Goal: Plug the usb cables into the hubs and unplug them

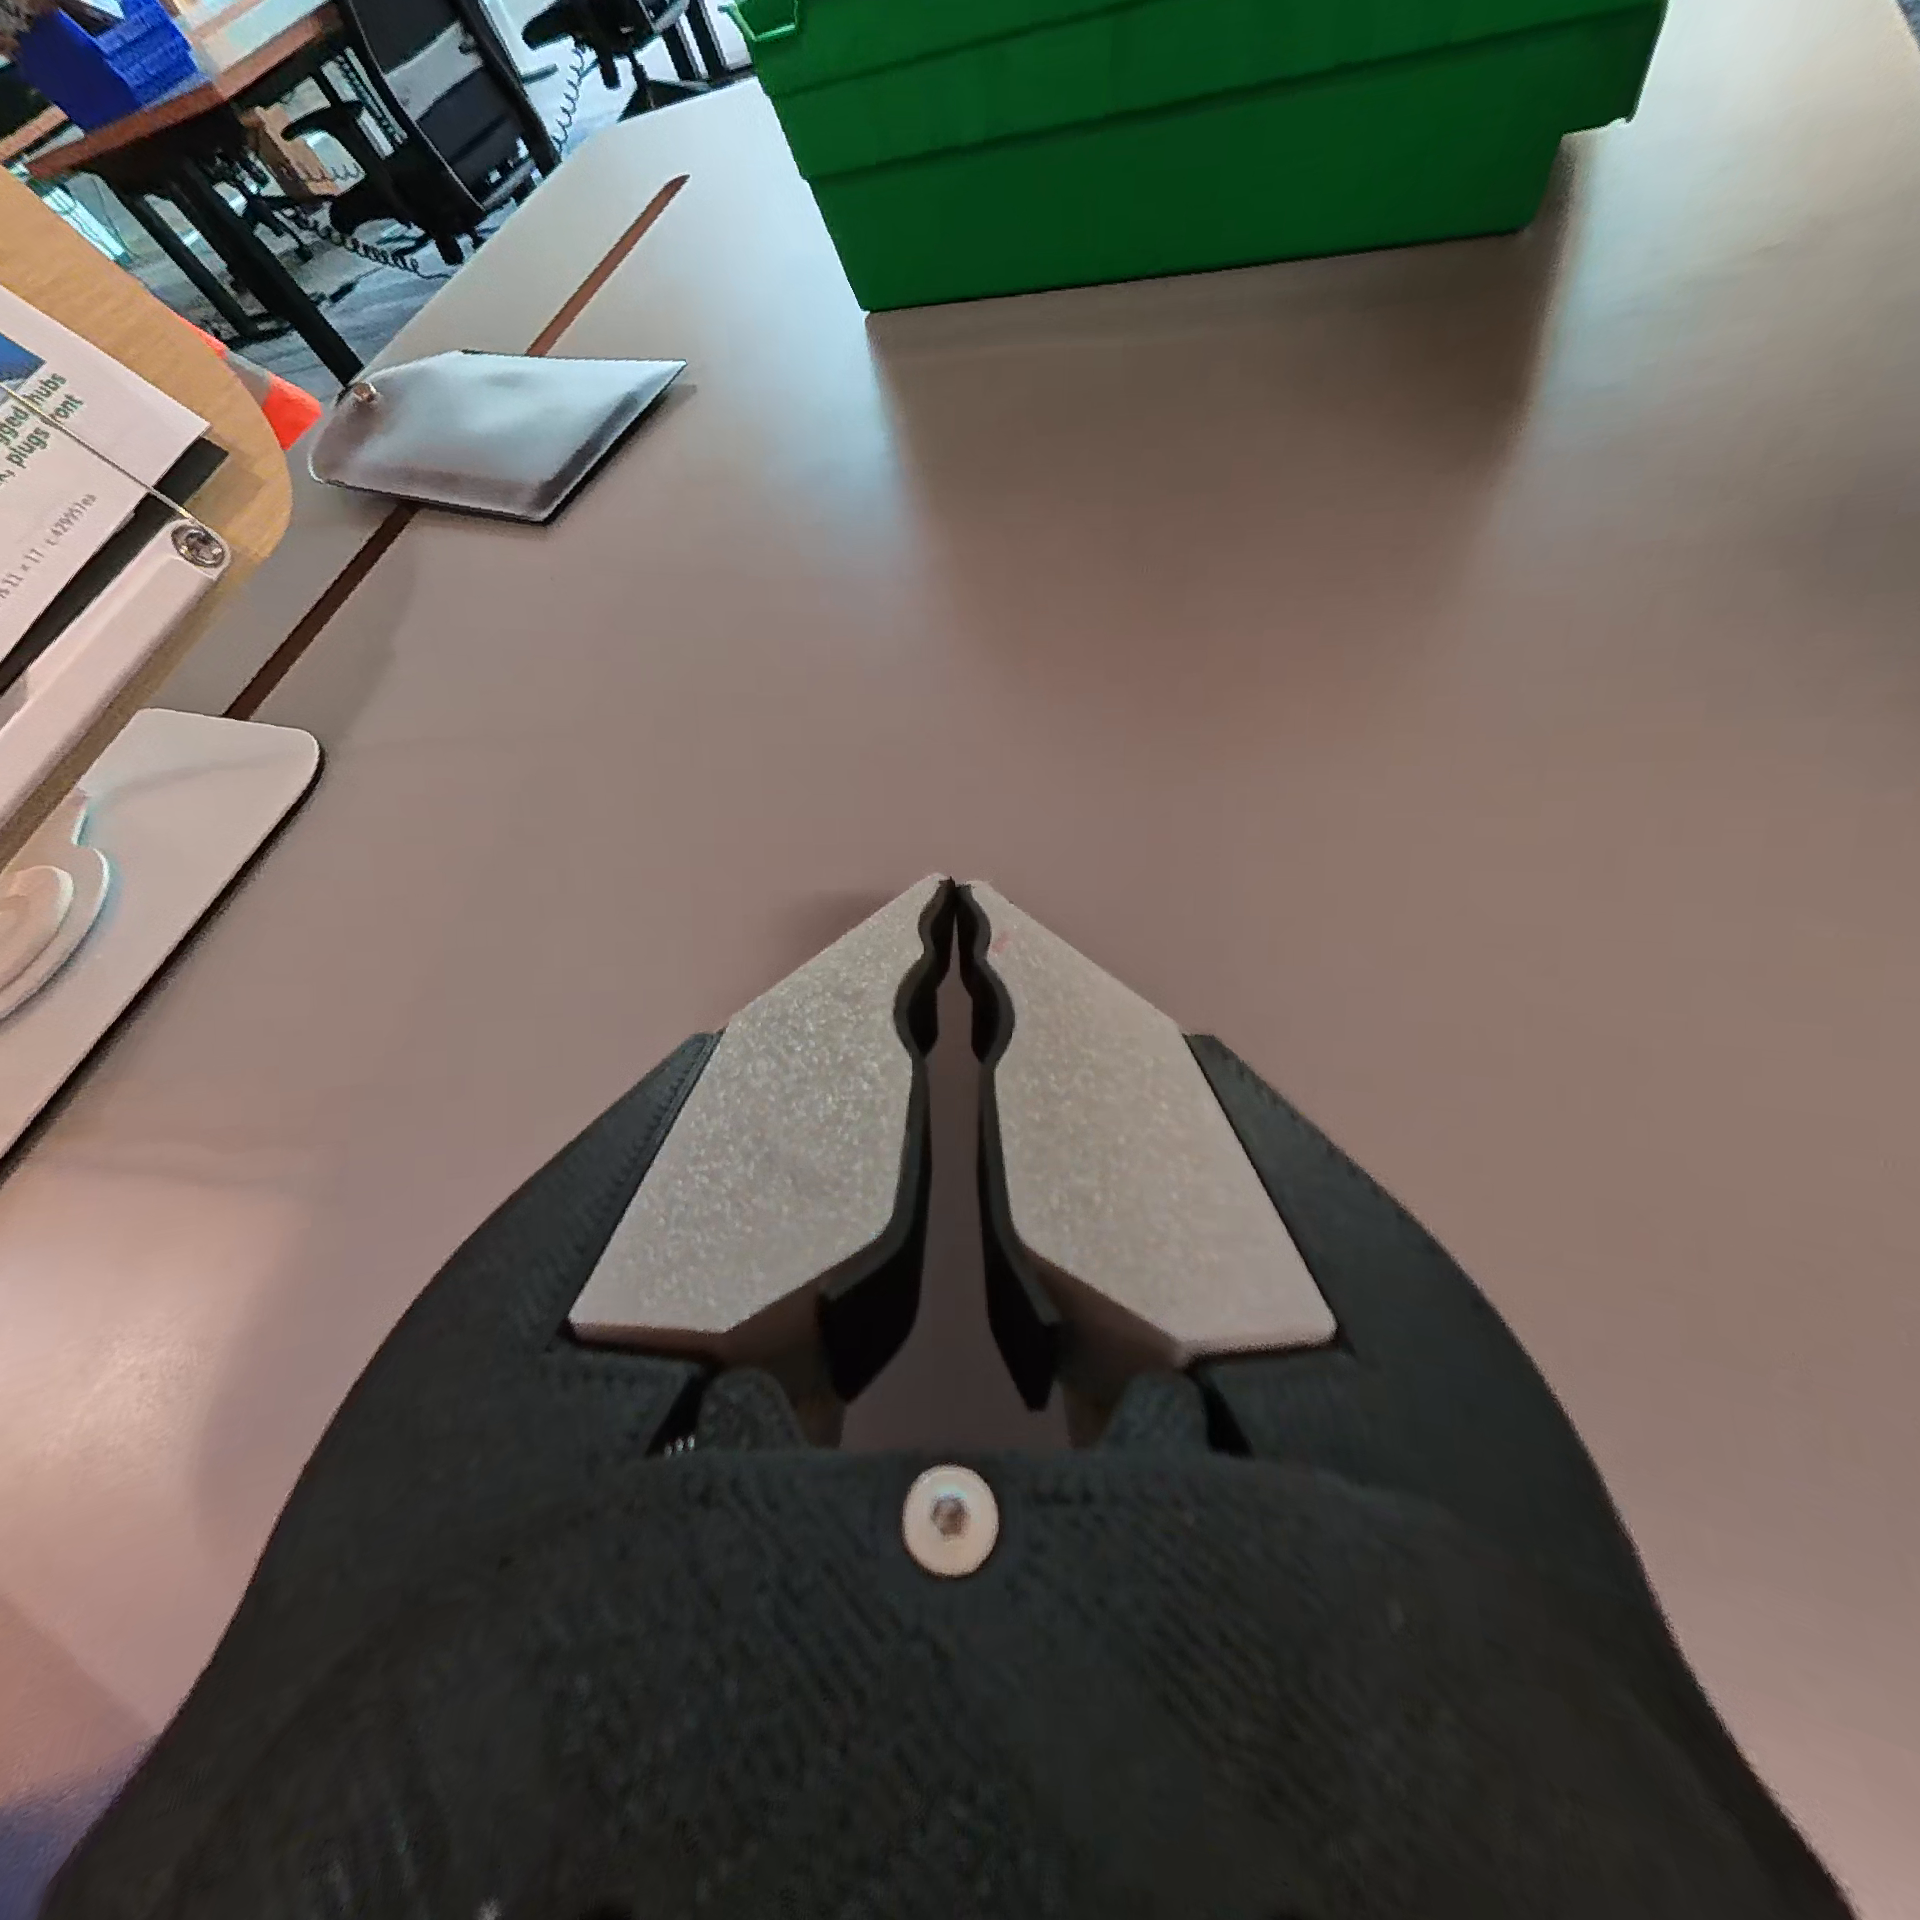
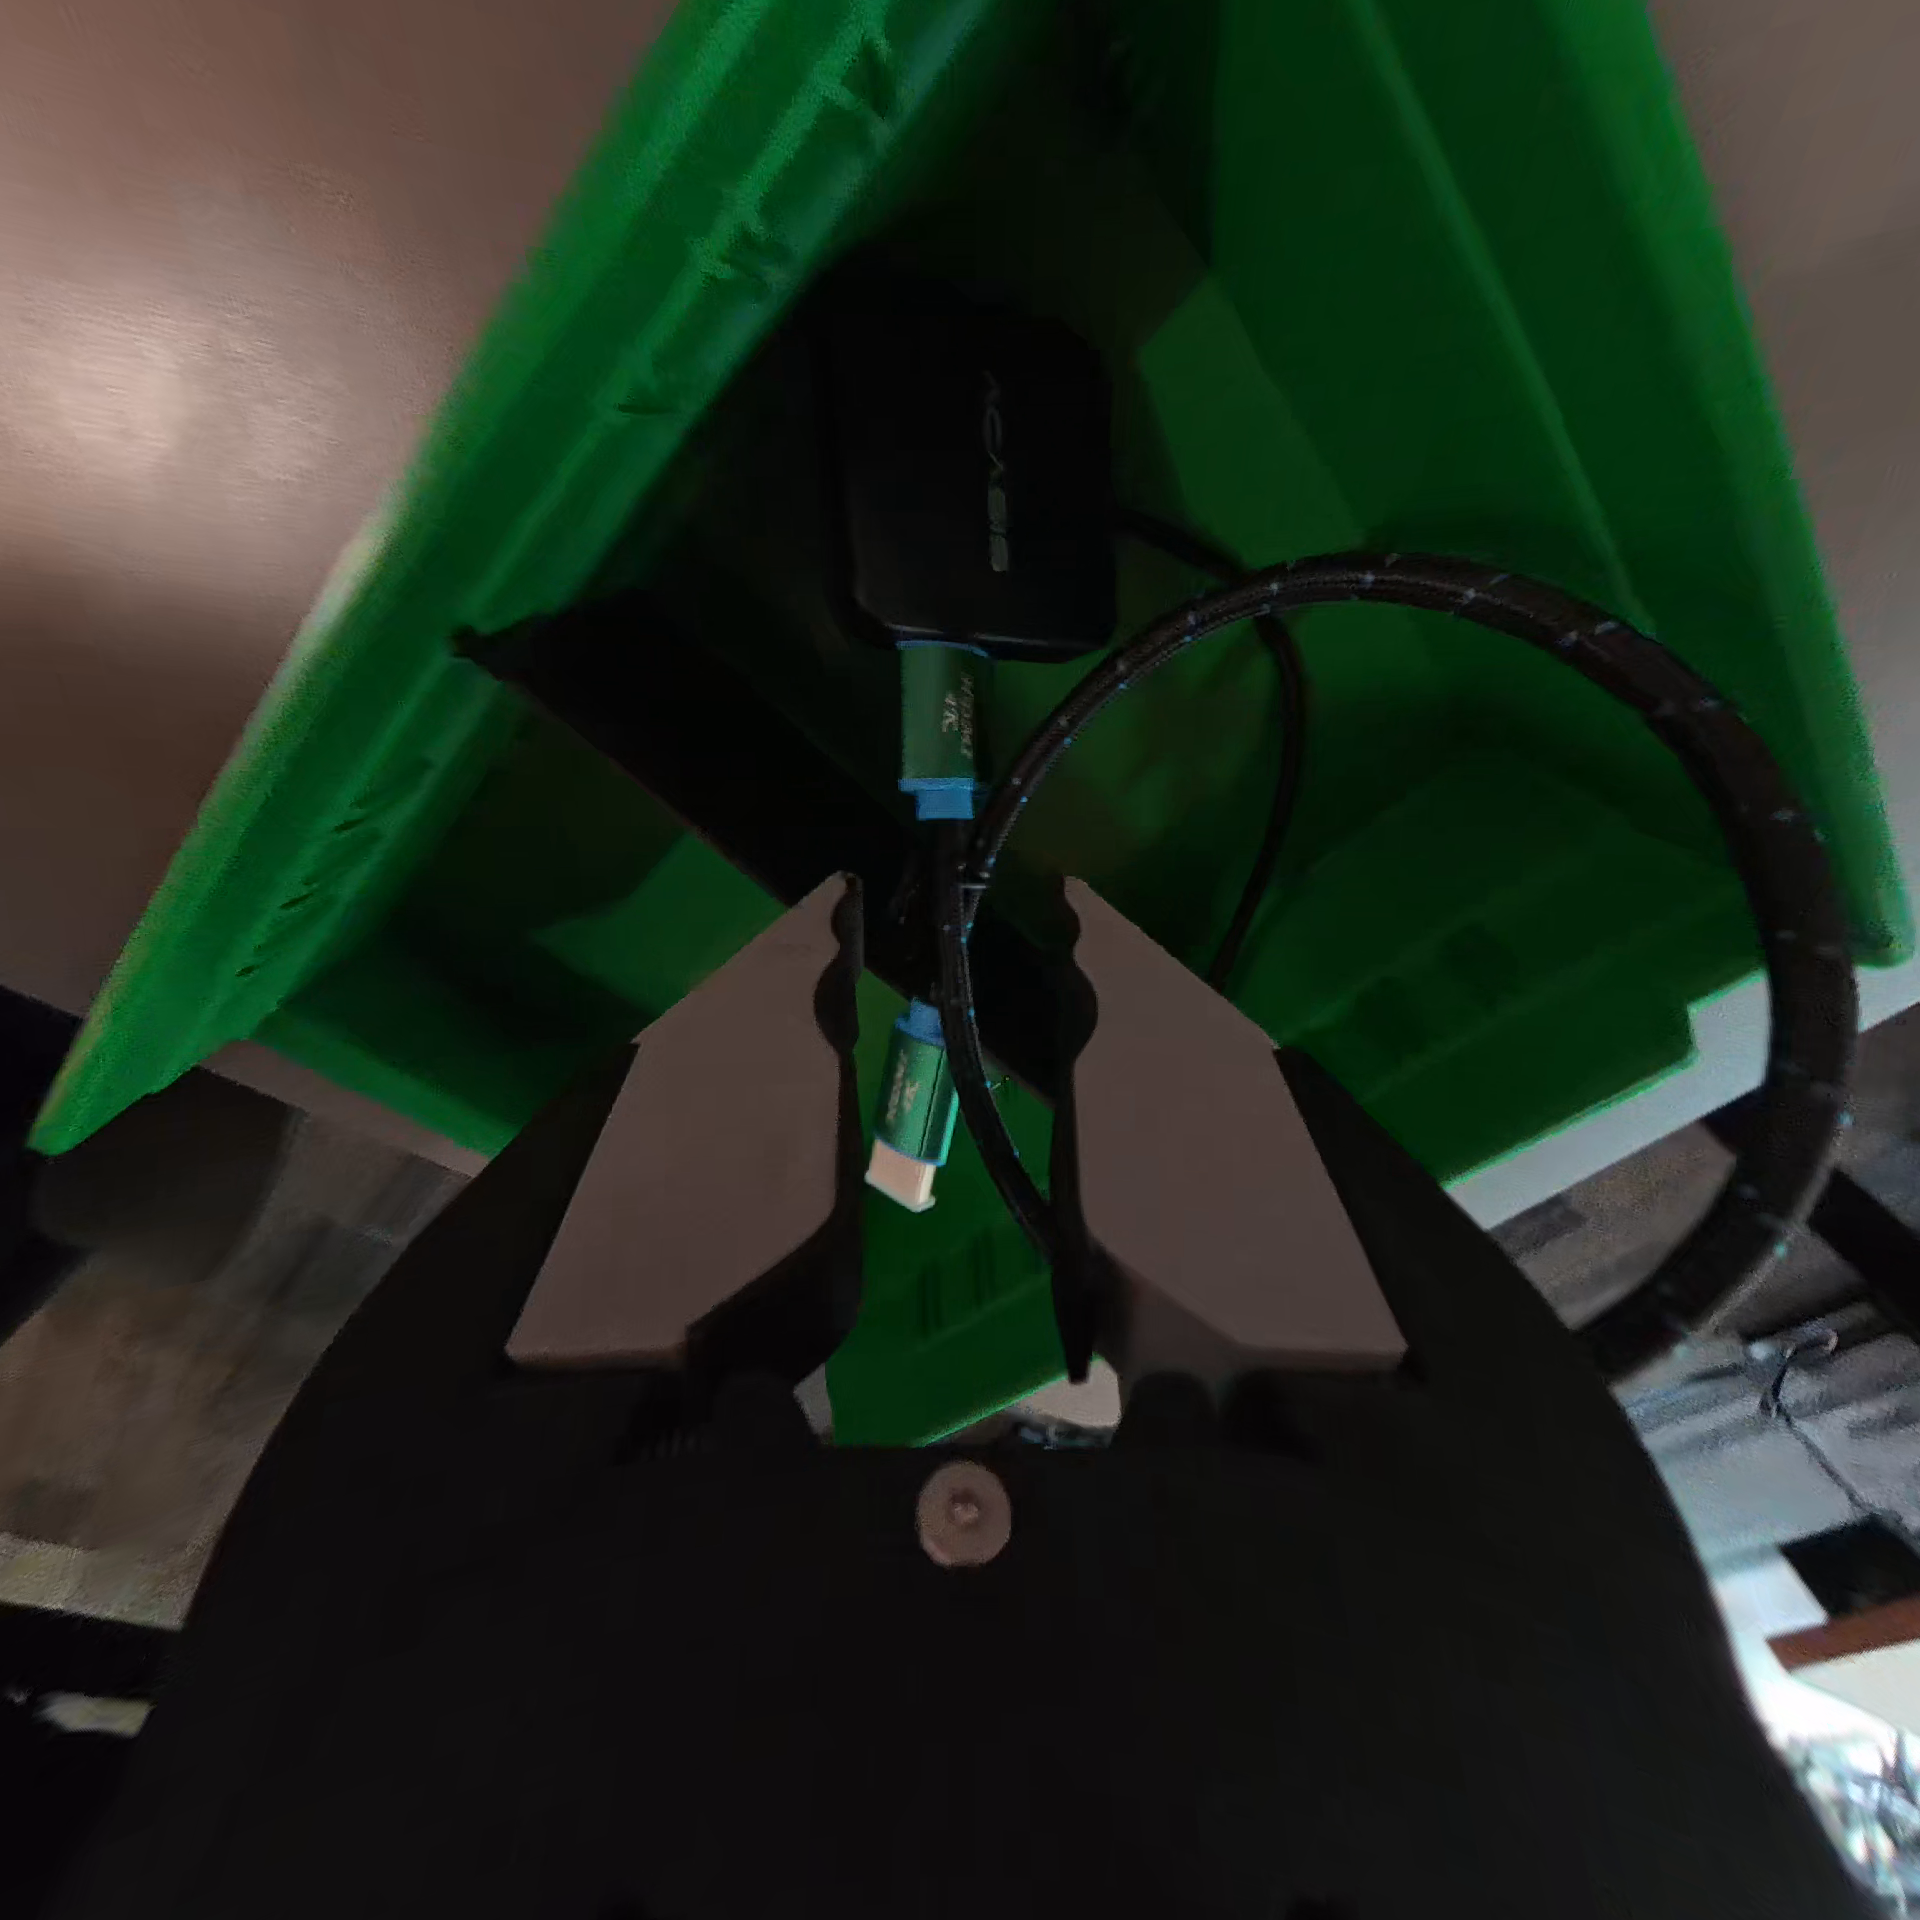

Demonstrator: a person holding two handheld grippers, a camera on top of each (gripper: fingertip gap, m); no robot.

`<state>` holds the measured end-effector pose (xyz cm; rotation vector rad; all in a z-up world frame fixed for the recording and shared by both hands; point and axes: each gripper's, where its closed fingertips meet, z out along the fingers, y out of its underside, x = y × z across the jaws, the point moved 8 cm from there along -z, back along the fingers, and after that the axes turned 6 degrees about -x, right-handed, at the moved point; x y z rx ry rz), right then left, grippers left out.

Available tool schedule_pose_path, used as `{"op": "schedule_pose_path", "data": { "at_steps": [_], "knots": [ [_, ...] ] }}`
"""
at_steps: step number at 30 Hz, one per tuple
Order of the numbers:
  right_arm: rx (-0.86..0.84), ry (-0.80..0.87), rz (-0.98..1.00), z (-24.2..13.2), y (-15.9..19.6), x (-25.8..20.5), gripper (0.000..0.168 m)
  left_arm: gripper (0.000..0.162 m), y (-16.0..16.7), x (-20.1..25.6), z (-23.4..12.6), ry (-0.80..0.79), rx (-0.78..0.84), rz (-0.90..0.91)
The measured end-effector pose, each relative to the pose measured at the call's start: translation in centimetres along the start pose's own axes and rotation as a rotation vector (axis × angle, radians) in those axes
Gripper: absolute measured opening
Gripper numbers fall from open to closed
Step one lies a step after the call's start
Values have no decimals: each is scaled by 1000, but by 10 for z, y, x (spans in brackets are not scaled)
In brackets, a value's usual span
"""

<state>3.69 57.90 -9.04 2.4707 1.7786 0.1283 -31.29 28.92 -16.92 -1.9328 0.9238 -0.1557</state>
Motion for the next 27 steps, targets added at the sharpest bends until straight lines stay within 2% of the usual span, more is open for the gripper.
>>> {"op": "schedule_pose_path", "data": {
  "at_steps": [3, 5, 7, 12, 14, 16, 19, 23, 27],
  "knots": [
    [-86, -8, 45, 18, 2, 8, 34, 0, 0, -2, -1, 0, 10, -14],
    [-106, -54, 21, 22, 1, 7, 24, 0, 0, -3, -2, 1, 13, -22],
    [-127, -27, -56, 21, 0, 5, 18, 0, 0, -3, -2, 2, 12, -23],
    [-241, 338, -430, 11, -13, -1, 17, 0, 1, -2, -1, 3, 5, -16],
    [-333, 409, -518, 15, -18, -2, 17, 0, 1, -2, -1, 4, 3, -18],
    [-405, 396, -573, 24, -17, -2, 17, 0, 1, -3, -1, 4, 5, -20],
    [-414, 328, -528, 40, -14, 10, 16, 0, 1, -3, -2, 4, 4, -24],
    [-235, 174, -335, 43, -13, 27, 18, 0, 1, -4, -1, 7, 4, -26],
    [-133, 95, -284, 57, -10, 37, 19, 0, 1, -3, -1, 6, -4, -18]
  ]
}}
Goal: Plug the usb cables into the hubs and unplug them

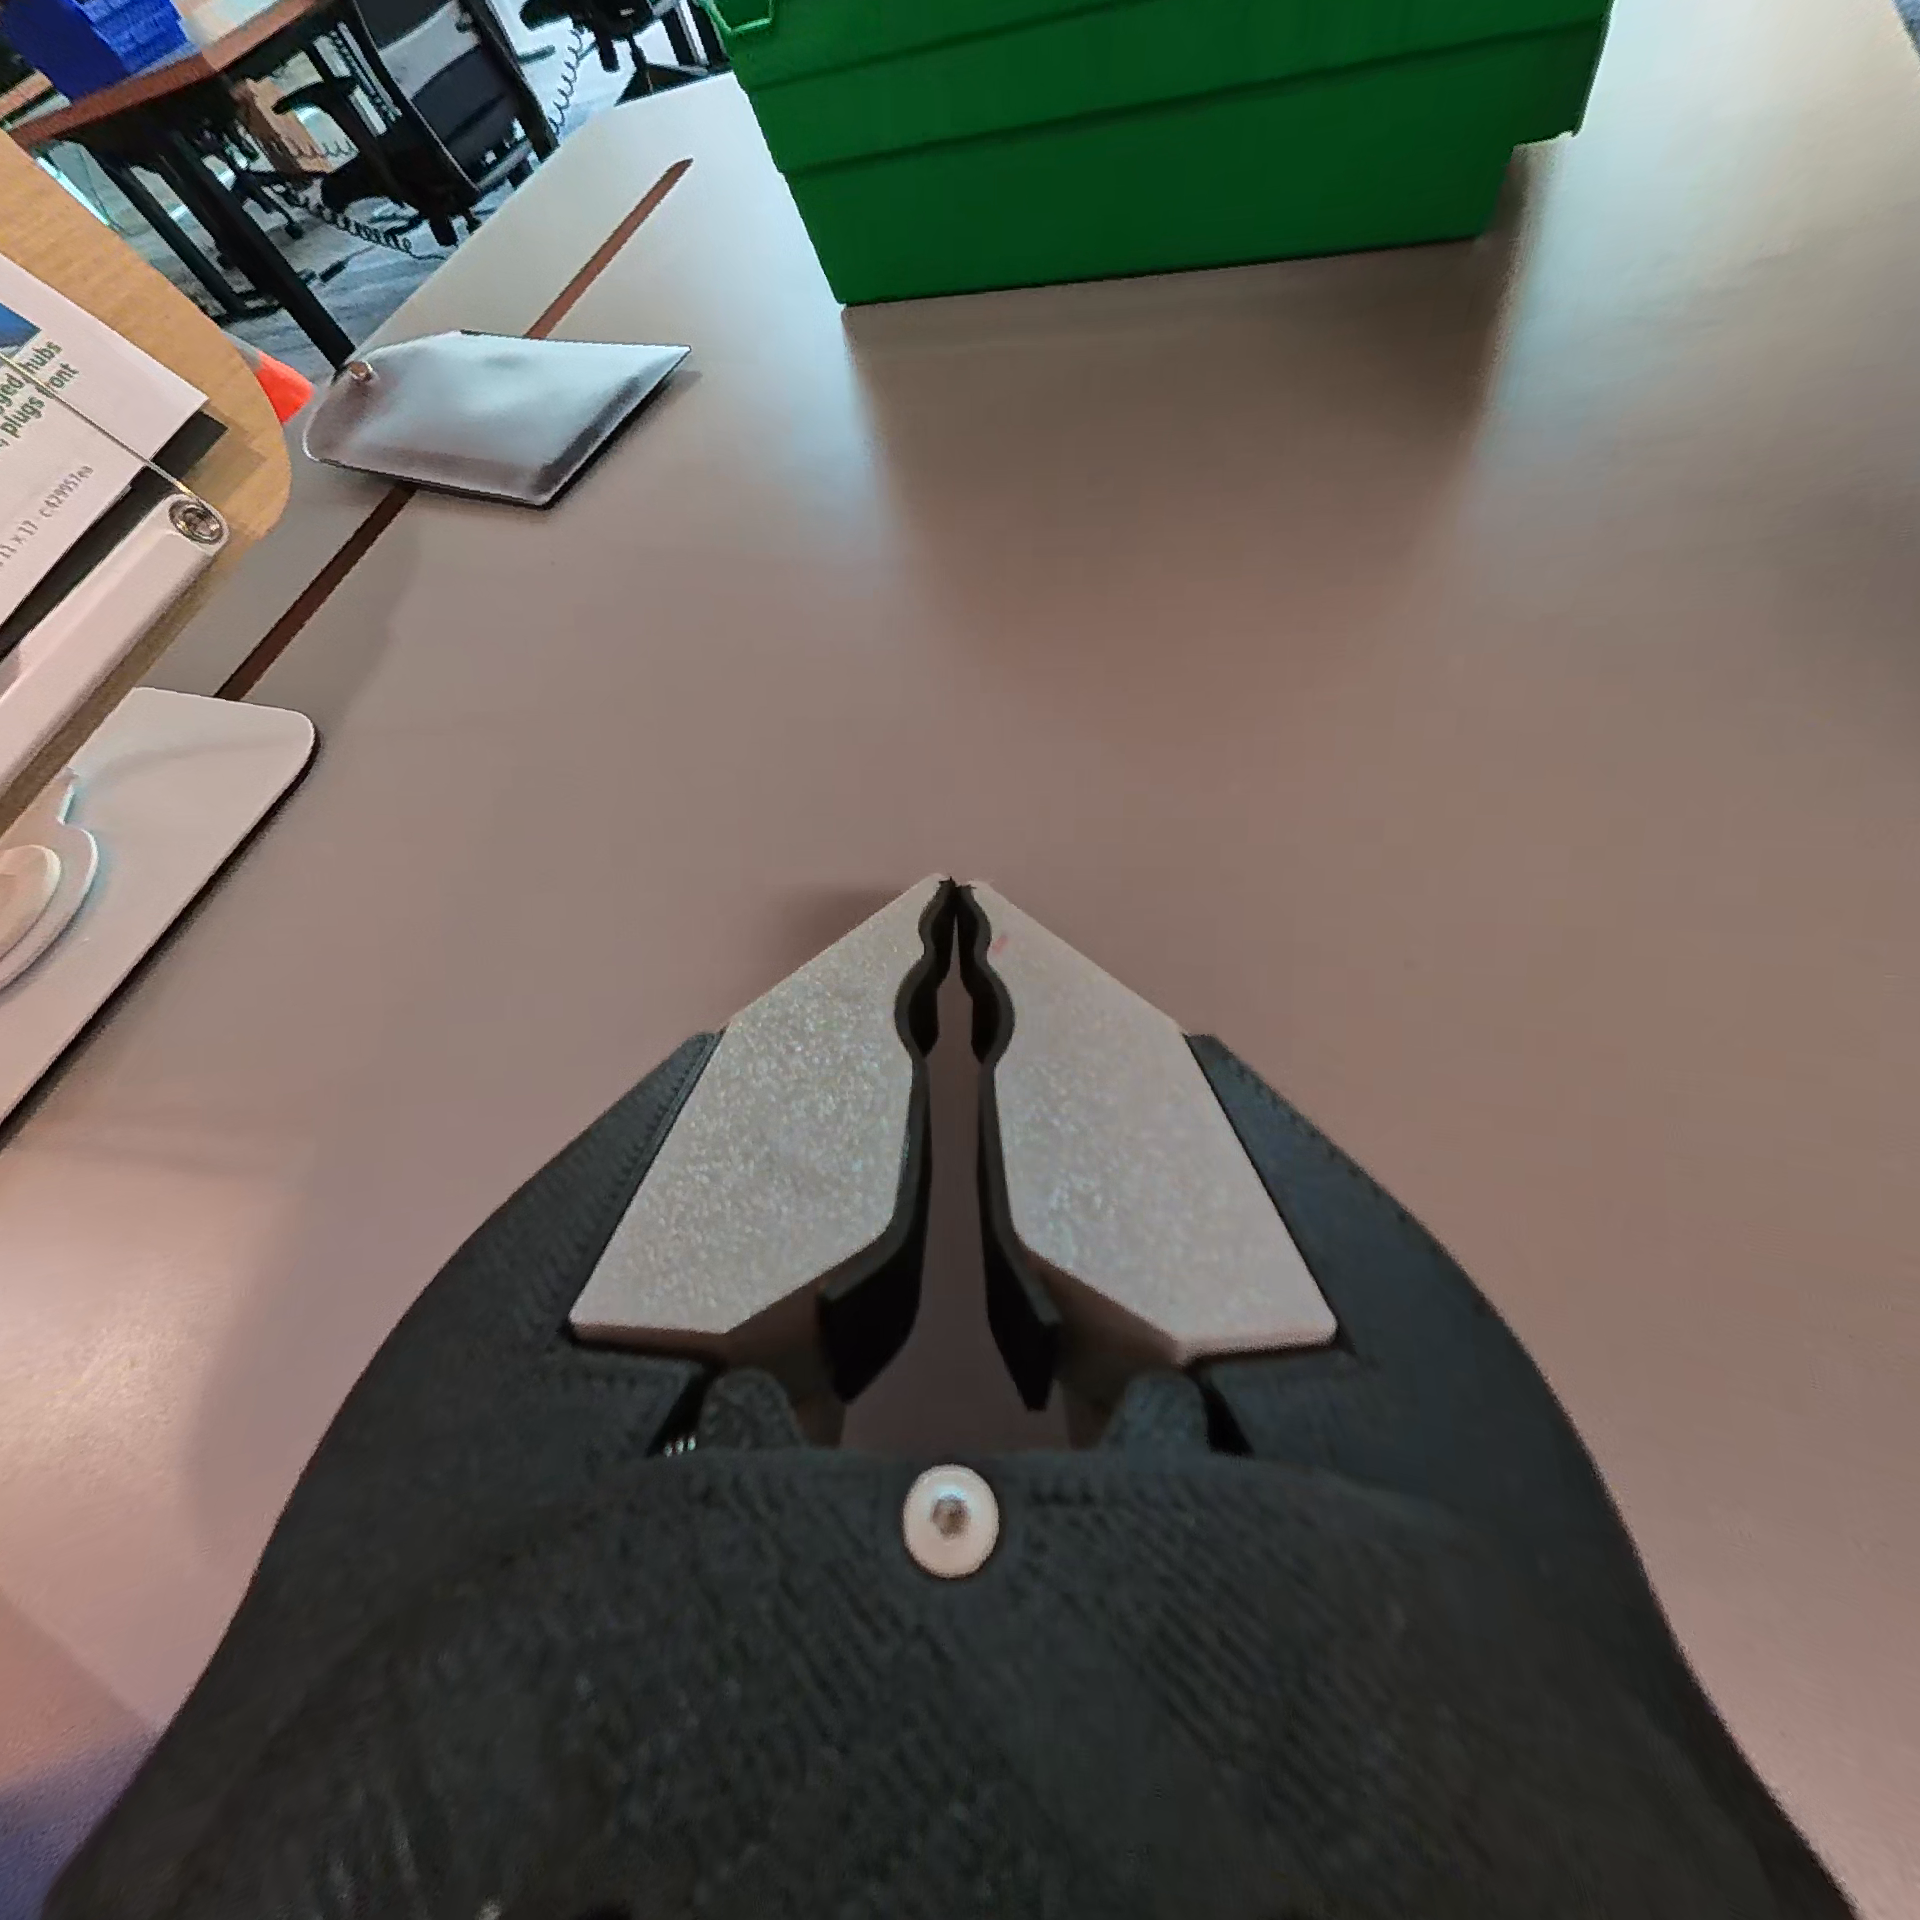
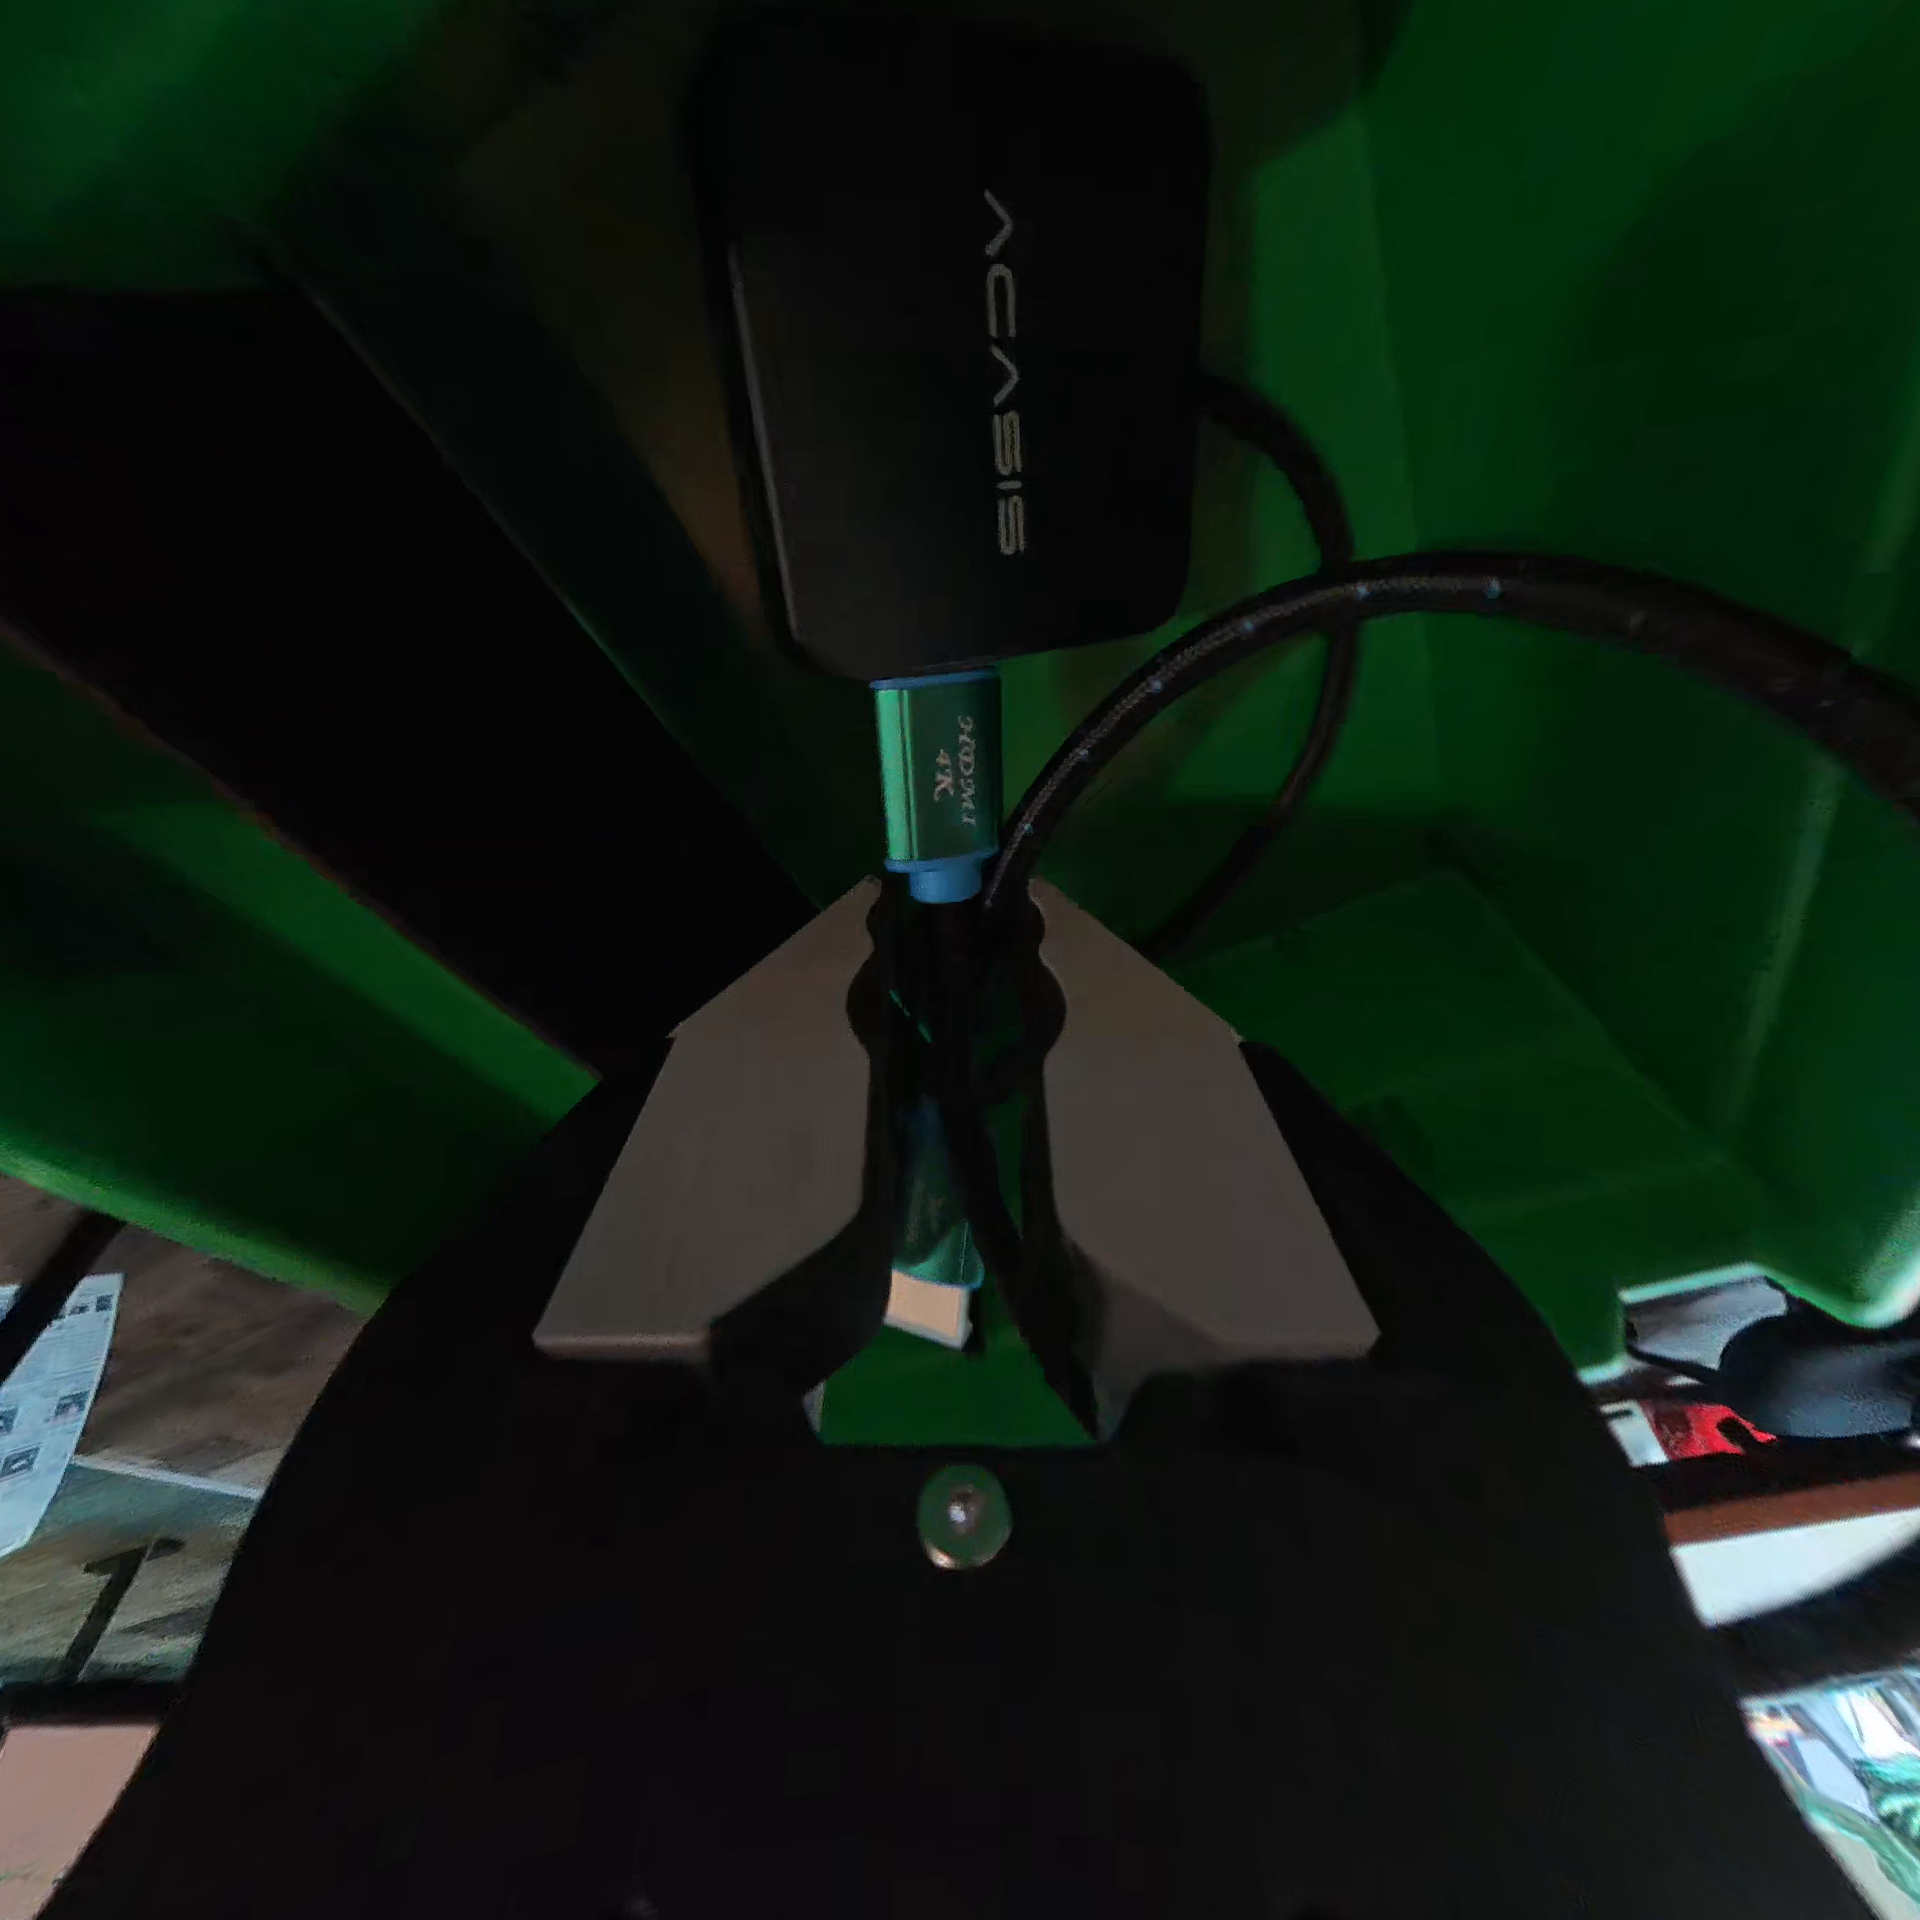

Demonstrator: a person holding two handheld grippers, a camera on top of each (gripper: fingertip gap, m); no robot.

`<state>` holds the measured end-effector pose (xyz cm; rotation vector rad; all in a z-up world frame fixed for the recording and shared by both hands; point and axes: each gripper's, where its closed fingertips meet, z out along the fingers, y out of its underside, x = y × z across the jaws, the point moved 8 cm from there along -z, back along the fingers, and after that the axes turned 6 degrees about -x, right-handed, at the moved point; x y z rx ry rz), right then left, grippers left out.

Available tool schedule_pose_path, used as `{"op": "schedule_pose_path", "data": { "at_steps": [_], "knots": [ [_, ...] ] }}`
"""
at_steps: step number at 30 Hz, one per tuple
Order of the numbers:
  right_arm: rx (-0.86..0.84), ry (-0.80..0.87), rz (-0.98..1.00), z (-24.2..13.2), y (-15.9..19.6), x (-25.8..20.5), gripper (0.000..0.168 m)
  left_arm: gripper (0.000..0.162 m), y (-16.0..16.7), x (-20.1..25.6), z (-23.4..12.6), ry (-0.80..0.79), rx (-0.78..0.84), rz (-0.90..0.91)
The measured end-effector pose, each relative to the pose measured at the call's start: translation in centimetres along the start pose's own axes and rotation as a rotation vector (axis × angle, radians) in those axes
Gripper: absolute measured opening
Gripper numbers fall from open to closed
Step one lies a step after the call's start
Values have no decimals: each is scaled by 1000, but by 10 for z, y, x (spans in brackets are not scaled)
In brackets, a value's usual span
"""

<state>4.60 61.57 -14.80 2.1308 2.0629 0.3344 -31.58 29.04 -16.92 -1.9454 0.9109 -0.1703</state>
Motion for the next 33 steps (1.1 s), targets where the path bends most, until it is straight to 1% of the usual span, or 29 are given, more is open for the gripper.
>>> {"op": "schedule_pose_path", "data": {
  "at_steps": [4, 8, 13, 18, 19, 20, 21, 22, 24, 27, 29, 31, 33],
  "knots": [
    [-57, -27, 16, 15, -3, 1, 16, 0, 0, -2, -1, 1, 8, -15],
    [-8, -91, 59, 18, -2, 3, 14, 0, 0, -2, -1, 4, 6, -14],
    [211, -154, 150, 20, -1, 6, 15, 0, 0, 0, 0, 2, 0, 4],
    [319, -86, 136, 1, 3, 0, 18, 0, 0, -2, -1, 11, 13, -23],
    [349, -90, 141, -5, 4, -1, 21, 0, 0, -2, -2, 13, 14, -24],
    [390, -106, 151, -12, 5, -2, 29, 0, 0, -2, -2, 14, 13, -23],
    [441, -126, 160, -19, 4, -2, 34, 0, 0, -2, -2, 15, 13, -21],
    [495, -139, 164, -26, 3, -2, 34, 0, 0, -2, -1, 15, 11, -18],
    [584, -120, 160, -38, 0, -2, 39, 0, 1, -1, -1, 15, 6, -14],
    [701, -93, 173, -54, -3, -3, 37, 0, 1, -2, -2, 14, 12, -20],
    [785, -105, 243, -68, 3, 0, 32, 0, 1, -3, -3, 16, 20, -31],
    [821, -49, 386, -81, 17, 13, 22, 0, 1, -3, -3, 20, 22, -37],
    [757, 27, 575, -86, 39, 29, 7, 0, 1, -2, -3, 23, 18, -33]
  ]
}}
